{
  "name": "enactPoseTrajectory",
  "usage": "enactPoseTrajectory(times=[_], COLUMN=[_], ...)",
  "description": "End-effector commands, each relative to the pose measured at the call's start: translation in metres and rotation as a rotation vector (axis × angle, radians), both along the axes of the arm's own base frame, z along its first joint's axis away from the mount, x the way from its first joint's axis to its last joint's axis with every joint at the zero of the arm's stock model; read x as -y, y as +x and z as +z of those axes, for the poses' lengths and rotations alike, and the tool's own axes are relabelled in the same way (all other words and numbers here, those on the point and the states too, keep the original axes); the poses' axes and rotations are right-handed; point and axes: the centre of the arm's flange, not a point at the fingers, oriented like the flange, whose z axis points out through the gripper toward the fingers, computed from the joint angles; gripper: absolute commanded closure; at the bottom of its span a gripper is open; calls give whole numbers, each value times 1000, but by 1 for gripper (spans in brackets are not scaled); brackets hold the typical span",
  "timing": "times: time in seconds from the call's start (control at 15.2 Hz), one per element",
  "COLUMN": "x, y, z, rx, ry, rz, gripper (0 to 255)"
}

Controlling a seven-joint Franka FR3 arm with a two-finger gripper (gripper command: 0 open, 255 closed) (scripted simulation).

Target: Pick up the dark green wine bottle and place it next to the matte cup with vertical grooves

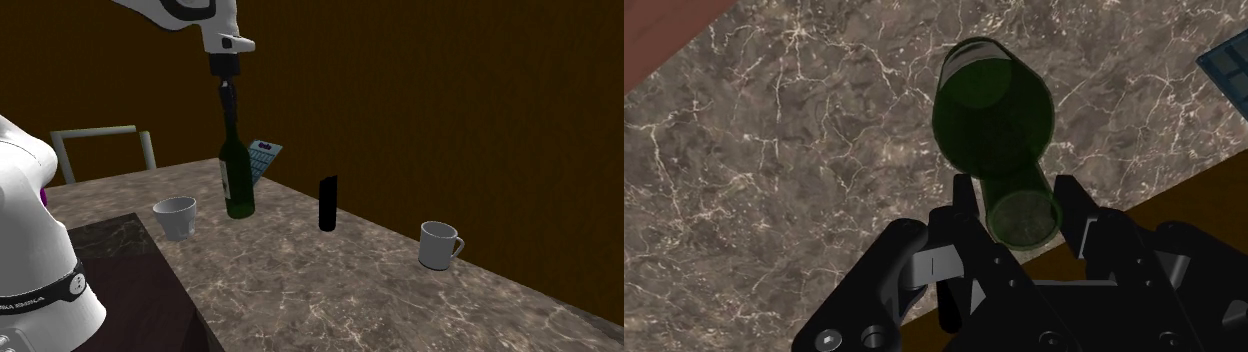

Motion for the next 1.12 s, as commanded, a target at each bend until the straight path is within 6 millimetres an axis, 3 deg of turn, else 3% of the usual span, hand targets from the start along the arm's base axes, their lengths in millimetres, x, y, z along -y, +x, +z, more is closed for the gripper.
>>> enactPoseTrajectory(times=[0.0, 0.79, 1.06], x=[0, 0, 0], y=[-1, -1, -1], z=[-9, -73, -73], rx=[1, 1, 1], ry=[1, 1, 1], rz=[0, 0, 0], gripper=[255, 255, 255])
